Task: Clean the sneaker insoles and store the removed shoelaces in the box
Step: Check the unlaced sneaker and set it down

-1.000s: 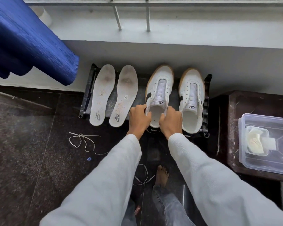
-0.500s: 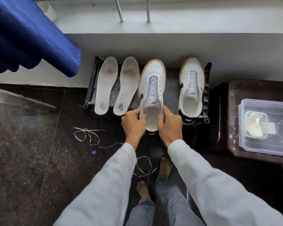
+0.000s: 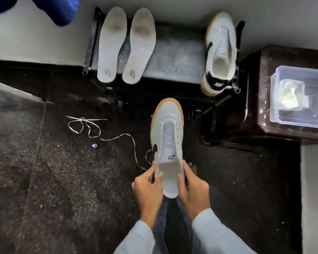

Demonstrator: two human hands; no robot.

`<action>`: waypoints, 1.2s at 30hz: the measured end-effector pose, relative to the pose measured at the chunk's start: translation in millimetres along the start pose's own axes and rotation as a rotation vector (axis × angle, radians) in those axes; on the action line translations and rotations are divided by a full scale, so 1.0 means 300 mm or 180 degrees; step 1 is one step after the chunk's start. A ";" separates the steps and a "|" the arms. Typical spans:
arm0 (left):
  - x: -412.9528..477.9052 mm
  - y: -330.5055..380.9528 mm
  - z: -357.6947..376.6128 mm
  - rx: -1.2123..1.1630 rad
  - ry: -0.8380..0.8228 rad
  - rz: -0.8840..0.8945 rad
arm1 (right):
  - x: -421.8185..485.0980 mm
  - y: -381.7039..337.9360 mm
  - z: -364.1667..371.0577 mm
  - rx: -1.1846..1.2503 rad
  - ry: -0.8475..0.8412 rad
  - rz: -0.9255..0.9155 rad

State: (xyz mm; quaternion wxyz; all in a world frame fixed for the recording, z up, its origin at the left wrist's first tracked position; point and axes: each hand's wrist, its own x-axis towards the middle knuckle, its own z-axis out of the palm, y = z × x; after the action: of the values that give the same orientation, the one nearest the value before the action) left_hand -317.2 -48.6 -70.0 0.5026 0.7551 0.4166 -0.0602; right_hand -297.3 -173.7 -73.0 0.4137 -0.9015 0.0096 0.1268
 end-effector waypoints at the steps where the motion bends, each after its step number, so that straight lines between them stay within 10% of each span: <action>1: -0.005 -0.051 0.026 0.0006 -0.0026 -0.0063 | -0.021 0.047 0.019 -0.0065 -0.0034 0.0029; 20: 0.737 -0.686 0.857 0.0343 -0.0569 -0.0249 | 0.514 1.026 0.588 -0.0342 -0.0329 0.0448; 36: 1.109 -1.029 1.109 0.0662 -0.0346 0.0551 | 0.750 1.345 0.943 -0.0371 -0.0213 0.0730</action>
State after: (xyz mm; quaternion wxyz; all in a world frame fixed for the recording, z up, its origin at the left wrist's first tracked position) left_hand -206.2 -82.9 -620.7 0.4468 0.8319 0.3136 -0.1003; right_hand -191.4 -207.7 -603.1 0.3434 -0.9123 0.0915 0.2036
